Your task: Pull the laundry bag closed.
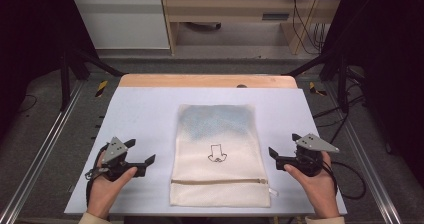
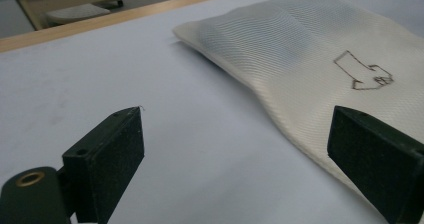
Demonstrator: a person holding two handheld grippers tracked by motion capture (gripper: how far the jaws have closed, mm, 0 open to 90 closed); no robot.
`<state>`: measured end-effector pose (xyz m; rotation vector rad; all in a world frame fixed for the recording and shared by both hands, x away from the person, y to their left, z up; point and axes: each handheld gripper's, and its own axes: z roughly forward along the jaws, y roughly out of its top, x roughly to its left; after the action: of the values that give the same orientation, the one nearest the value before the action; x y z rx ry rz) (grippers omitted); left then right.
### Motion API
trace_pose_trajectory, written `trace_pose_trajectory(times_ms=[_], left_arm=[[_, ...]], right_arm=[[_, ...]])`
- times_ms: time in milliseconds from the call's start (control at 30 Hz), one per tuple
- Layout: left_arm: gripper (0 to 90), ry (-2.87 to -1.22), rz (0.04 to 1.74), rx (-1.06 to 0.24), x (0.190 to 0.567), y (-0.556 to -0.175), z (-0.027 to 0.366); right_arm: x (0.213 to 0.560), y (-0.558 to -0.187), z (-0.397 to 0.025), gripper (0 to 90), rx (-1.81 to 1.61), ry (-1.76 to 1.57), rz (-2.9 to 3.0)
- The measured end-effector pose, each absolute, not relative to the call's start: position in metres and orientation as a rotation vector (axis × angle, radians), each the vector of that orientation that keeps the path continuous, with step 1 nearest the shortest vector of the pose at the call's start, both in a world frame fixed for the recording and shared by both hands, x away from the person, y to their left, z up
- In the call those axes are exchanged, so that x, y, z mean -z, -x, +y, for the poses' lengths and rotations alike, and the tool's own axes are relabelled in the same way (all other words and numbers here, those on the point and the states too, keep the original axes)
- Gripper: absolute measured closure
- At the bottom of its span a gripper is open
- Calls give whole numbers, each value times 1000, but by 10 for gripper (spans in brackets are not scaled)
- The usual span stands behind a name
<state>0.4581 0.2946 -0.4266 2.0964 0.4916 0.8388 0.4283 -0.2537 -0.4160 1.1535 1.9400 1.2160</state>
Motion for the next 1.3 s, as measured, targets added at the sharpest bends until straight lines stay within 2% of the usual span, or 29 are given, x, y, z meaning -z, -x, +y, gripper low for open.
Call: trace_pose_trajectory(times_ms=[167, 367, 567, 833, 1067, 1300], left_arm=[[69, -1993, 651, -857, 430, -462, 320], [66, -1979, 685, -890, 433, -473, 333], [66, -1966, 747, -984, 437, -485, 354], [66, -1904, 836, -1056, 443, -491, 377], [66, -1923, 801, -1113, 445, -492, 376], [55, -2042, 686, -1150, 446, -496, 365]], right_arm=[[420, -439, -258, 49, -1215, -1165, 1910], [426, -450, -261, 49, -1201, -1181, 1904], [434, -465, -276, 53, -1165, -1257, 1866], [444, -468, -290, 59, -1122, -1312, 1823], [454, -463, -298, 66, -1098, -1324, 1794], [467, -454, -303, 80, -1065, -1300, 1790]])
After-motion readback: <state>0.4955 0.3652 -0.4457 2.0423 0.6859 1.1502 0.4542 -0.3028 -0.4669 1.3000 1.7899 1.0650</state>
